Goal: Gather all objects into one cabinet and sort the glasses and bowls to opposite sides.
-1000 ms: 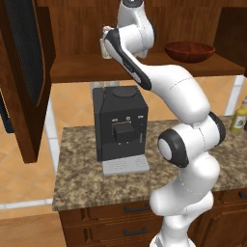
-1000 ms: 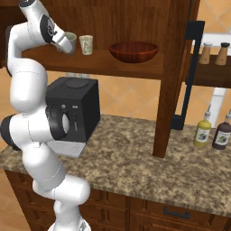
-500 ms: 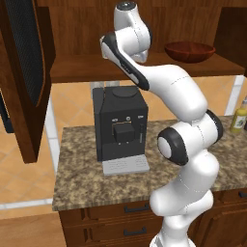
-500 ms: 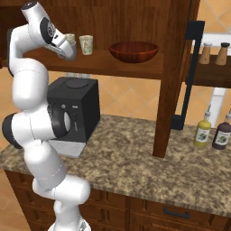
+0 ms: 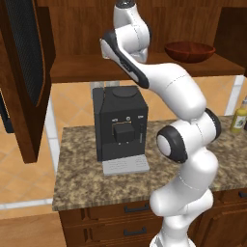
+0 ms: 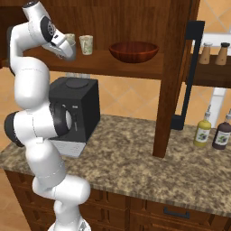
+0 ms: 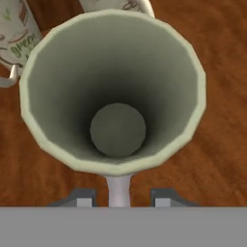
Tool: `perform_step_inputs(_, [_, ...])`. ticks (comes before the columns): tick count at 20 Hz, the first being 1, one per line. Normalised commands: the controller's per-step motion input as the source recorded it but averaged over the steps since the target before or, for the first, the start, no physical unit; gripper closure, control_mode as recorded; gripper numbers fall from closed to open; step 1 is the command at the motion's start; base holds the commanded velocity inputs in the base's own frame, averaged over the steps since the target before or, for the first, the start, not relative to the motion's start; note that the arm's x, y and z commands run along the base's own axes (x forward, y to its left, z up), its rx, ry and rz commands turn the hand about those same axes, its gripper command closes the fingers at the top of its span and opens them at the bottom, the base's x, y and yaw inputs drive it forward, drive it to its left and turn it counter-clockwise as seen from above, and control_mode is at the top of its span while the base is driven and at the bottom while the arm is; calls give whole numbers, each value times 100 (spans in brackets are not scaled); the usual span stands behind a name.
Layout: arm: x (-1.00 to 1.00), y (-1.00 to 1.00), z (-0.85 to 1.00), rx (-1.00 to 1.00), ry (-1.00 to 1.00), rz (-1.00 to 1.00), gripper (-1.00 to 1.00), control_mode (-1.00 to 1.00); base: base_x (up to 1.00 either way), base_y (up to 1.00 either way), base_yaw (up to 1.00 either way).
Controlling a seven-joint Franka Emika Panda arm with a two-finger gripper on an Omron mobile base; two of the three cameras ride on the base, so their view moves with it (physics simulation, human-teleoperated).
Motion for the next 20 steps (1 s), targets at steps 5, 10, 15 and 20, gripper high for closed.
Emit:
perform_step_inputs(5, [0, -3, 0, 0, 8, 0, -100, -100, 0, 0, 0])
perform_step_inputs(10, [-42, 0, 0, 0, 0, 0, -100, -100, 0, 0, 0])
perform_step_inputs(15, [-67, 0, 4, 1, -12, 0, -100, -100, 0, 0, 0])
perform_step_inputs(20, [-51, 0, 0, 0, -12, 0, -100, -100, 0, 0, 0])
